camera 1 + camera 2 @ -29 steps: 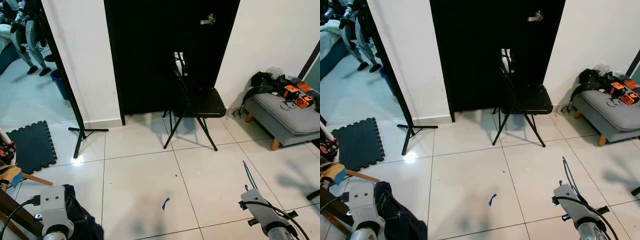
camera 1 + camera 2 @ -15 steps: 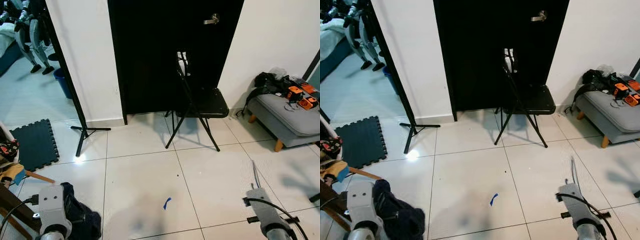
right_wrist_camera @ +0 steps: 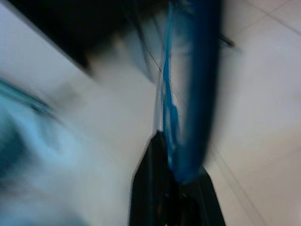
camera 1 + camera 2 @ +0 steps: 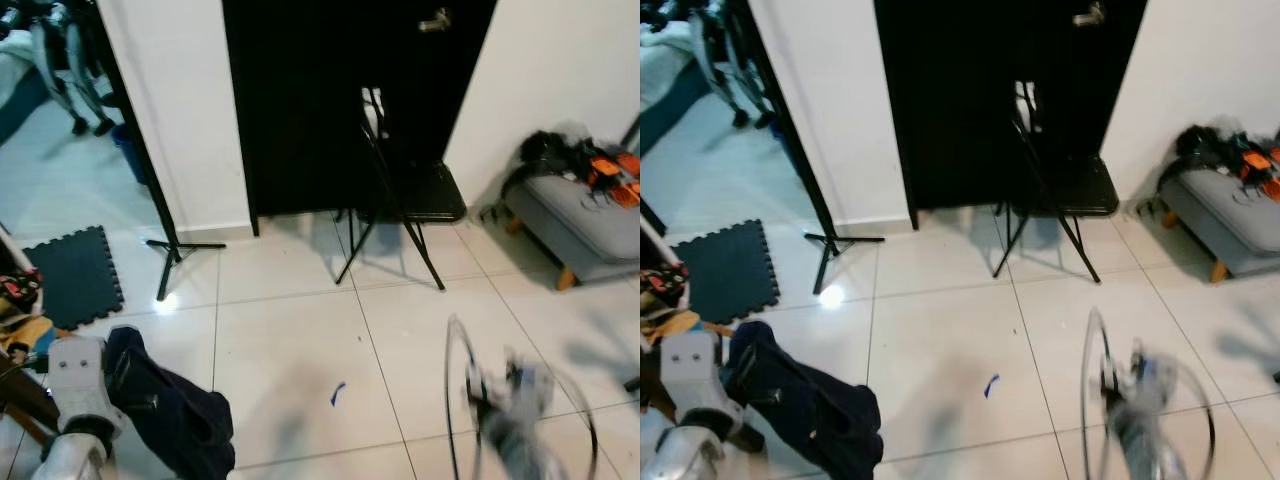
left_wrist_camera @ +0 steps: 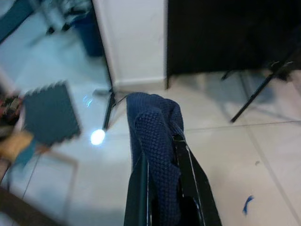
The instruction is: Hang hanger
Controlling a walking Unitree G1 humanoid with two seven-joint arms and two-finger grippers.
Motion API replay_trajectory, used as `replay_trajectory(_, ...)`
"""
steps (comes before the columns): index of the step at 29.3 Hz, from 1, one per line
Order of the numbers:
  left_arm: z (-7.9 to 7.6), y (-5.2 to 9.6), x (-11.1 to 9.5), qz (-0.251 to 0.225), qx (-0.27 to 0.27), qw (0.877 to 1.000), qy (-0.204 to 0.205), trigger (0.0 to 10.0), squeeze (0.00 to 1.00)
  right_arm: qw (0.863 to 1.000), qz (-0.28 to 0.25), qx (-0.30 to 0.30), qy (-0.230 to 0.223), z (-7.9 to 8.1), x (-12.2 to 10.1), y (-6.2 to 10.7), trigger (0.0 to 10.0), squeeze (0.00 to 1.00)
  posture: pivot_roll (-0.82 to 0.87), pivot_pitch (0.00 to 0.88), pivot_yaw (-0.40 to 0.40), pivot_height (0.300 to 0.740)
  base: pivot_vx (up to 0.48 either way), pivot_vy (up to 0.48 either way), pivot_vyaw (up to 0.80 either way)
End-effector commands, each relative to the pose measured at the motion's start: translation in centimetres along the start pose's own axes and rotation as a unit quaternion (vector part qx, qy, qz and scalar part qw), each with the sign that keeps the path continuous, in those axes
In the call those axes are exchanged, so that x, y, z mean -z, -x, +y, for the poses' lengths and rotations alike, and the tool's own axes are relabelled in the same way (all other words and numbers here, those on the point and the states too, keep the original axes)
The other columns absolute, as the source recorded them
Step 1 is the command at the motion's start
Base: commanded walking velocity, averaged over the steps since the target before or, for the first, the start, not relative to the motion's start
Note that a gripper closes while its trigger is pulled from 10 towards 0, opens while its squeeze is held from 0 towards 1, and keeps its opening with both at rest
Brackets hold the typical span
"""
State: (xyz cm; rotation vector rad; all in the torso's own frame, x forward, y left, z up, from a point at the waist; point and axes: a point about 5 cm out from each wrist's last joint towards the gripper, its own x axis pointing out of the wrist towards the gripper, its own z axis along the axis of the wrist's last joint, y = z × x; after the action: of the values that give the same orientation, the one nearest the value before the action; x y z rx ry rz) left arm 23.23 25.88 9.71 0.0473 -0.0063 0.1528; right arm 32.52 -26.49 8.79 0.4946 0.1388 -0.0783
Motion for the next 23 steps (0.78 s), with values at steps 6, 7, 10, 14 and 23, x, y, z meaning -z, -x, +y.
replay_trajectory(6, 0.2, -2.9, -7.0, -0.081, 0.095, 0.992, -0.022, 10.0, 0.0, 0.989, -0.017, -0.142, -0.023, 6.1, -7.3, -2.3, 10.0, 0.0, -0.04, 0.073, -0.003, 0.74, 0.0, 0.0, 0.0)
replay_trajectory(7, 0.2, -3.3, -8.1, -0.092, 0.112, 0.989, -0.033, 10.0, 0.0, 0.986, -0.019, -0.164, -0.002, 6.8, -7.9, -2.3, 10.0, 0.0, -0.05, 0.068, -0.001, 0.74, 0.0, 0.0, 0.0)
replay_trajectory(10, 0.1, -4.0, -10.4, -0.111, 0.141, 0.982, -0.058, 10.0, 0.0, 0.981, -0.024, -0.187, 0.049, 8.4, -8.8, -2.1, 10.0, 0.0, -0.05, 0.071, 0.005, 0.74, 0.0, 0.0, 0.0)
replay_trajectory(14, -0.4, -4.3, -12.0, -0.126, 0.171, 0.975, -0.068, 10.0, 0.0, 0.971, -0.022, -0.225, 0.074, 10.2, -9.4, -1.4, 10.0, 0.0, -0.05, 0.067, 0.006, 0.74, 0.0, 0.0, 0.0)
replay_trajectory(23, -1.4, -4.9, -14.4, -0.123, 0.242, 0.953, -0.132, 10.0, 0.0, 0.929, 0.02, -0.351, 0.12, 15.0, -9.7, 0.9, 10.0, 0.0, -0.06, 0.073, 0.004, 0.74, 0.0, 0.0, -0.8)
